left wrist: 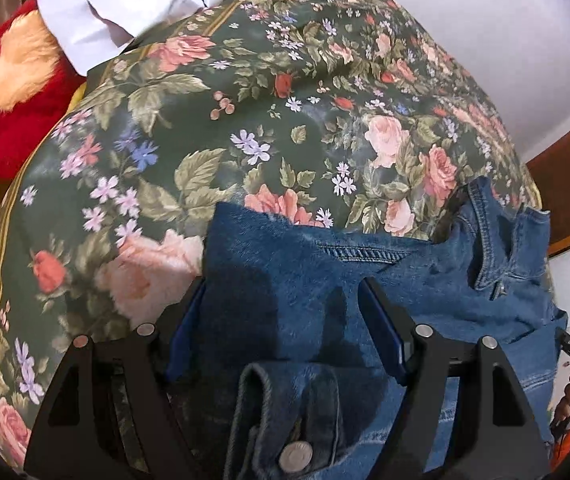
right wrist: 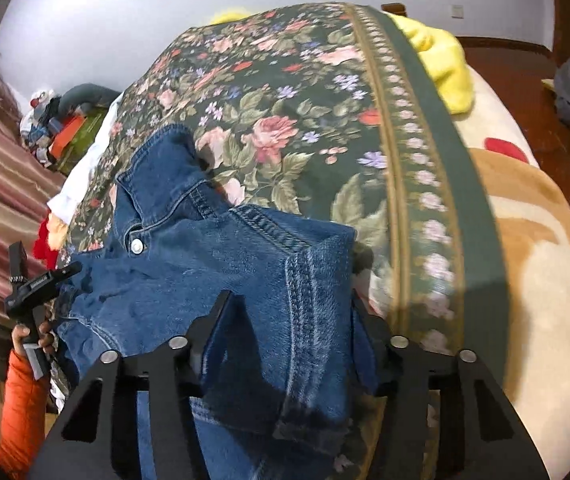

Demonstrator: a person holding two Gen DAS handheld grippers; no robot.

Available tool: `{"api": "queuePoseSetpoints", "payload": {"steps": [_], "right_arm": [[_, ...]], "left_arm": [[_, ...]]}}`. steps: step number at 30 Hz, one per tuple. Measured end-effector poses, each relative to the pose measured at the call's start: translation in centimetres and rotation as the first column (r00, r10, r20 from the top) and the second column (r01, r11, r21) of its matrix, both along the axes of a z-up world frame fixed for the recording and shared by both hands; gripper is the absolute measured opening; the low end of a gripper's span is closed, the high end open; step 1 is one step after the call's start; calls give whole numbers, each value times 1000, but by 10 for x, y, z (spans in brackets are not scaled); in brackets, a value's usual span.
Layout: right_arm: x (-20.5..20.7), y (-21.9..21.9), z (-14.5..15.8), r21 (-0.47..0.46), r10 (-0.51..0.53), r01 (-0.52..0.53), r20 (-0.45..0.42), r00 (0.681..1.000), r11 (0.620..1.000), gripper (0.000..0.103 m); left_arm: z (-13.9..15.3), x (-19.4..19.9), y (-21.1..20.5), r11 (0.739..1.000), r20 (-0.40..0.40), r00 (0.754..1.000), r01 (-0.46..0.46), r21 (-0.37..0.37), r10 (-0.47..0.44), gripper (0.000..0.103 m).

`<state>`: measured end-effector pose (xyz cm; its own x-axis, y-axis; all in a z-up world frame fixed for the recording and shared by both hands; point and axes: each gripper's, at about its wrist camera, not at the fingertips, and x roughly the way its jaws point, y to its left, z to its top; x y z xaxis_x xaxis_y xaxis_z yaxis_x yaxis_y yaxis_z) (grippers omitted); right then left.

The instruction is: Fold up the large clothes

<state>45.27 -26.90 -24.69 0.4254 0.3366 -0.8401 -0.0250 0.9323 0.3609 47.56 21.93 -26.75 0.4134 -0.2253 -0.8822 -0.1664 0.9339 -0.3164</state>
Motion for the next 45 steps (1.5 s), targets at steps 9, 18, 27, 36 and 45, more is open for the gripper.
{"api": "queuePoseSetpoints", "payload": {"steps": [9,18,27,36,45], "right_arm": [[1,5,12,-49,2,2,82,997,999,22],[24,36,64,-149,118,-86,220,968,985,15],[68,93,88,-298,215,-117,318,924,947,14],[133,120,43,-334,191,-107,230,954,937,14],[147,108,1,-356,179,-111,163,970,928,22]], "left_arm": [[0,-4,4,994,11,995,-103,38,103,21],[62,-34,-8,993,178,982,-75,89,58,8],[119,-43,18,986,320,940,-146,76,115,7],[68,-9,54,965,198,966,-199,171,164,7],[10,8,79,955,87,971,-235,181,223,18]]}}
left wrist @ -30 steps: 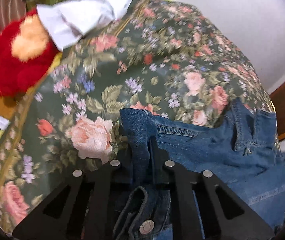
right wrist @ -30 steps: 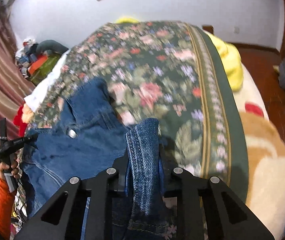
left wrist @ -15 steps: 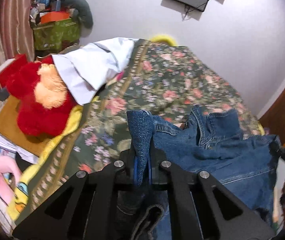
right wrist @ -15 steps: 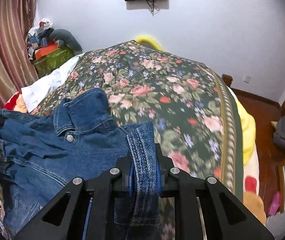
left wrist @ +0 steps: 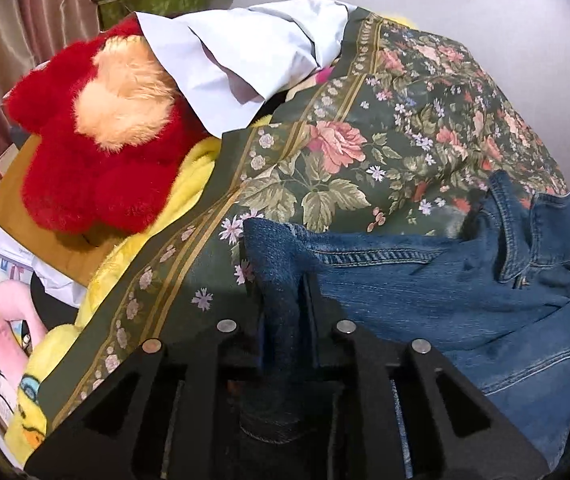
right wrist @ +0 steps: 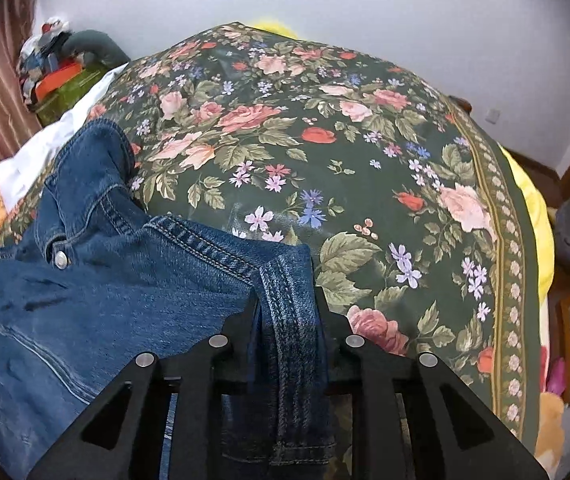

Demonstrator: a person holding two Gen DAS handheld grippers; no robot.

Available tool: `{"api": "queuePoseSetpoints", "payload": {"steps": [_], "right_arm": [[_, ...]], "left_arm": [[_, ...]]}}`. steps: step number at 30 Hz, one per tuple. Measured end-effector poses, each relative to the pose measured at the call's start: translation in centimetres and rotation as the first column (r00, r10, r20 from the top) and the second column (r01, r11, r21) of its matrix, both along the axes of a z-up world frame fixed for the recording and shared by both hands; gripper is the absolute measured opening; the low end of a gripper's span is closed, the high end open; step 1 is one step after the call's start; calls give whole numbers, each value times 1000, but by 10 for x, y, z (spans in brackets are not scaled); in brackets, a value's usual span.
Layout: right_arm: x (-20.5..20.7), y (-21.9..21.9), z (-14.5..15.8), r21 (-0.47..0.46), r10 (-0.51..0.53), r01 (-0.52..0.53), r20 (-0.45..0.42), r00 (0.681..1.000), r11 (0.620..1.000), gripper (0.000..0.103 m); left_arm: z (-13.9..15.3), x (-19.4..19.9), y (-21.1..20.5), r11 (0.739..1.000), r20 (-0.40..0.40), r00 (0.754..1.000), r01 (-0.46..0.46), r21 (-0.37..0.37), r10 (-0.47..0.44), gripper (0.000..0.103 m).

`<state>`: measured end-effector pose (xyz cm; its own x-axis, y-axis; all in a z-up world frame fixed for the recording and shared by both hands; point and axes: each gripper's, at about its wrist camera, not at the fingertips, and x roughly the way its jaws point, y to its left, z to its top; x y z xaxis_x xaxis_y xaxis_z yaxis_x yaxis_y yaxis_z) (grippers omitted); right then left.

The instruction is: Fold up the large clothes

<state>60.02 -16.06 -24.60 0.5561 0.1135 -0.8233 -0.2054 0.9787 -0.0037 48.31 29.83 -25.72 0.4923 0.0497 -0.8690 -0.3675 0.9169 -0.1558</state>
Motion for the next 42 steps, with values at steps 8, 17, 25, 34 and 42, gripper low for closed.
{"api": "queuePoseSetpoints", "payload": {"steps": [8,17,25,34,42], "right_arm": [[-13,-11,8,-134,-55,57,24,998,989,72],[-62,11,74,106,61,-67,61,996,992,73],[-84,71,30,55,243,-238,-109,964,970,73],[-113,55,-3,-30,289,-297,-152,945,955,81],[-134,41,16,-65,231,-243,-156,960,968,81]], "left_arm": [[15,-5,-18,991,-47,998,44,123,-38,25],[89,-38,-65,974,137,972,173,146,-193,72],[32,-21,-122,910,-61,948,316,267,-312,78],[-6,-36,-113,848,-96,937,346,402,-336,80],[18,-67,-108,878,-92,952,304,369,-290,79]]}}
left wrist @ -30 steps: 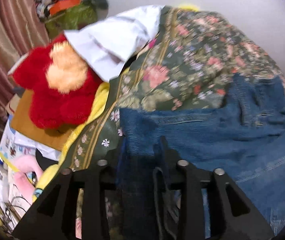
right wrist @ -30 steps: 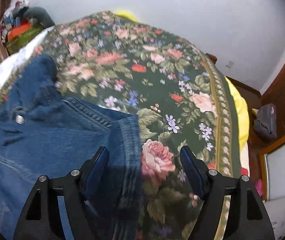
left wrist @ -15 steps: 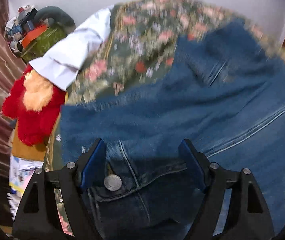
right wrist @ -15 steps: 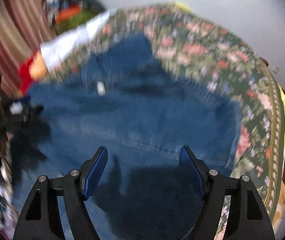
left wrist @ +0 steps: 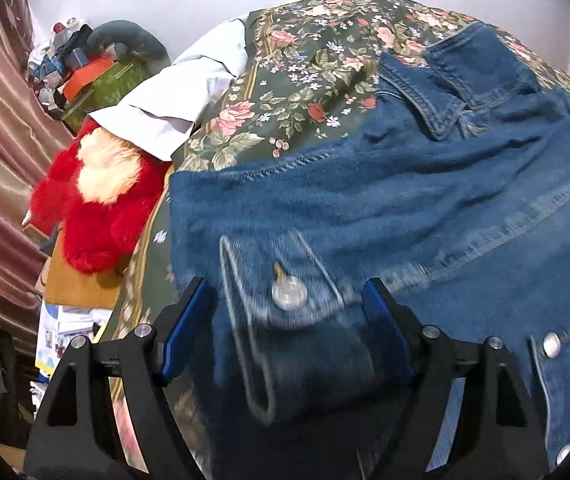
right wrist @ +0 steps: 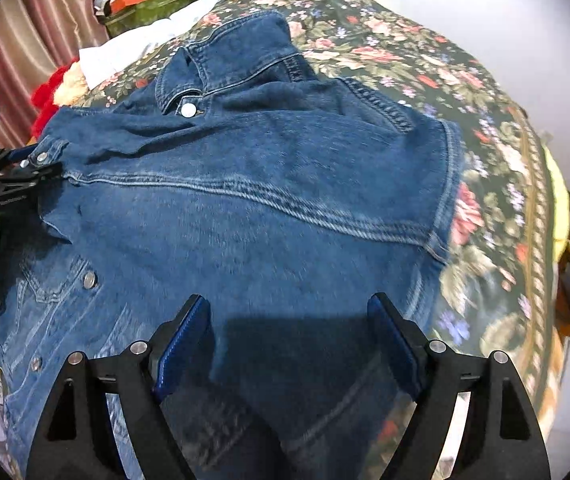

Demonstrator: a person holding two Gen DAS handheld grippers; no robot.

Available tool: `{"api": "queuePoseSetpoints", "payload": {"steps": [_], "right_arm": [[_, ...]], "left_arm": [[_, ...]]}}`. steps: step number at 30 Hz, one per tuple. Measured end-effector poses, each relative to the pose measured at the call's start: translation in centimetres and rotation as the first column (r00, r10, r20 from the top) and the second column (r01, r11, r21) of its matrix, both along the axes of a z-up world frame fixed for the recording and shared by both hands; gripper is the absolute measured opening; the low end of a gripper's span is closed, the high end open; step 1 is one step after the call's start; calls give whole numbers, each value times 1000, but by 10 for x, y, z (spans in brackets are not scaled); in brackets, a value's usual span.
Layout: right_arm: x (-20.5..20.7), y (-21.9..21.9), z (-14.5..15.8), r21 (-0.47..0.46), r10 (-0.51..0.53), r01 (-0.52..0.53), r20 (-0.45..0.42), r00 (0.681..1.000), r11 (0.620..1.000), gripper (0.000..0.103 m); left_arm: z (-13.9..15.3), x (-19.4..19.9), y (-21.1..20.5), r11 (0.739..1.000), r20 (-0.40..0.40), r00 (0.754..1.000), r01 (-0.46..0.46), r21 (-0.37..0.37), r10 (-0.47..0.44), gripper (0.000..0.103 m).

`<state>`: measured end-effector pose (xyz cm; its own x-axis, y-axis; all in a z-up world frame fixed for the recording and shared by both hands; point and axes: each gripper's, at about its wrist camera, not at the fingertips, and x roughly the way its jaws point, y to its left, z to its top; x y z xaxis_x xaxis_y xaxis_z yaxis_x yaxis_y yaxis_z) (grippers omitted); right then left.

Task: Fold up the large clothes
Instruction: 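Open the right gripper and smooth the folded jacket with both tools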

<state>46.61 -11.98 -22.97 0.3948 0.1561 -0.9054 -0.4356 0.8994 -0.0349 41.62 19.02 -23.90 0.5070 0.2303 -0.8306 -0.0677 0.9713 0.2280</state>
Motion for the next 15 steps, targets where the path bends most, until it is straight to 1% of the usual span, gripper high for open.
{"api": "queuePoseSetpoints", "payload": {"steps": [1,4,6,9,15], "right_arm": [[-5,-2,5,-3,-9,9,5,1000,1000,81],[-20,-11,24,31,-34,33,25,999,999,81],[-32,-17,41,59,-50,47,52,997,997,81],[-56,-25,69,94,-71,62,99,993,994,81],[-106,-30,114,90,-64,46,208,976,995,82]], "left_arm": [[6,-6,-4,1000,8,1000,12,9,-12,79],[23,-24,-11,1000,41,999,27,14,-27,79],[40,-38,-15,1000,72,997,31,-6,-30,79],[68,-63,-18,998,127,991,37,-60,-29,79],[110,-109,-20,990,213,977,54,-134,-25,79]]}}
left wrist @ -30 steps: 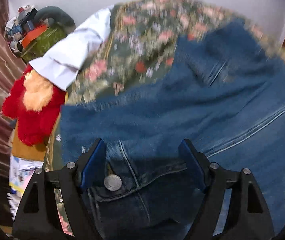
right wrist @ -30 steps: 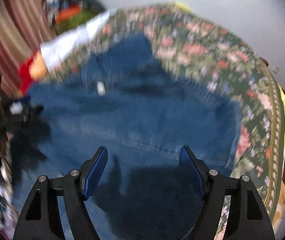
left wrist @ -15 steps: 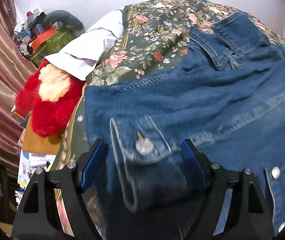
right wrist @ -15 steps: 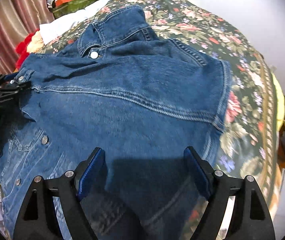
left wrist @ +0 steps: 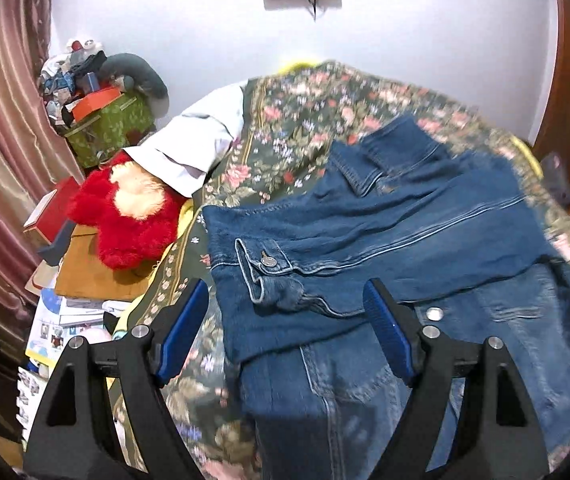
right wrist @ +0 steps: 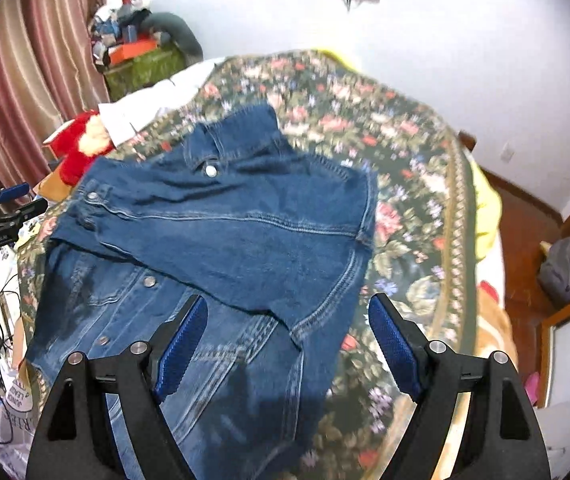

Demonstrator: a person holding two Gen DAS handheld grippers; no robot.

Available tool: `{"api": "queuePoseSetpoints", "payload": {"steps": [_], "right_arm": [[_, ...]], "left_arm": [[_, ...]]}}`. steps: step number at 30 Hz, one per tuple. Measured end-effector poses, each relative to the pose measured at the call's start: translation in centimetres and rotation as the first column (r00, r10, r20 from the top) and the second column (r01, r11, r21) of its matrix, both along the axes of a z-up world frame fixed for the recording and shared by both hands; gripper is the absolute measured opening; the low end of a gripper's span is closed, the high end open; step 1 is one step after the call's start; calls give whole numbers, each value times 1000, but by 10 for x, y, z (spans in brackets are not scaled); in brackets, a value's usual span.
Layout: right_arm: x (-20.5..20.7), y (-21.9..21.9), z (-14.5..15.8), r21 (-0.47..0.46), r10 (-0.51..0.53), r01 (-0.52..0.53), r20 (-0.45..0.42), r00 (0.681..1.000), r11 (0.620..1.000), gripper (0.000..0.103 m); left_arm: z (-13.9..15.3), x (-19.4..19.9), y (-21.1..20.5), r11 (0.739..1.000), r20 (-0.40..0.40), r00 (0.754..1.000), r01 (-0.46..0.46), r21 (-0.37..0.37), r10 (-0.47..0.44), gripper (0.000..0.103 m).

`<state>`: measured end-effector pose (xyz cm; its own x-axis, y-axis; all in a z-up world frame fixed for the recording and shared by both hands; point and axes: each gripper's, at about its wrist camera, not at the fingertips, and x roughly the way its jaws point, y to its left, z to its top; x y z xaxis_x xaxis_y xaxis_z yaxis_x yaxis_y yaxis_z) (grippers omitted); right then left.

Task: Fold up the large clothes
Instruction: 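Open the right gripper and smooth the folded jacket with both tools, then grasp the jacket hem with both grippers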

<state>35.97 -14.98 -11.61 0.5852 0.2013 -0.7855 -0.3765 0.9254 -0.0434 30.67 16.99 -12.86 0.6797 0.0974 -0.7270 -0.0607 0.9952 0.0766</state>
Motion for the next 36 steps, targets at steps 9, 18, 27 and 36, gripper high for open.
{"api": "queuePoseSetpoints", "payload": {"steps": [9,18,27,36], "right_arm": [[-66,-5,17,17,10,-11,50,999,1000,91],[-95,-17,-19,25,-23,25,-55,998,999,91],[-94,-51,-62,188,-110,164,-268,957,968,91],[-102,-36,-92,276,-58,162,-350,935,947,84]], "left_arm": [[10,-65,18,994,0,999,-32,-104,33,80],[-46,-109,64,932,-177,975,-185,-311,135,80],[-124,-137,50,887,-346,932,-247,-389,108,80],[-170,-136,32,856,-408,906,-298,-423,114,80]]}}
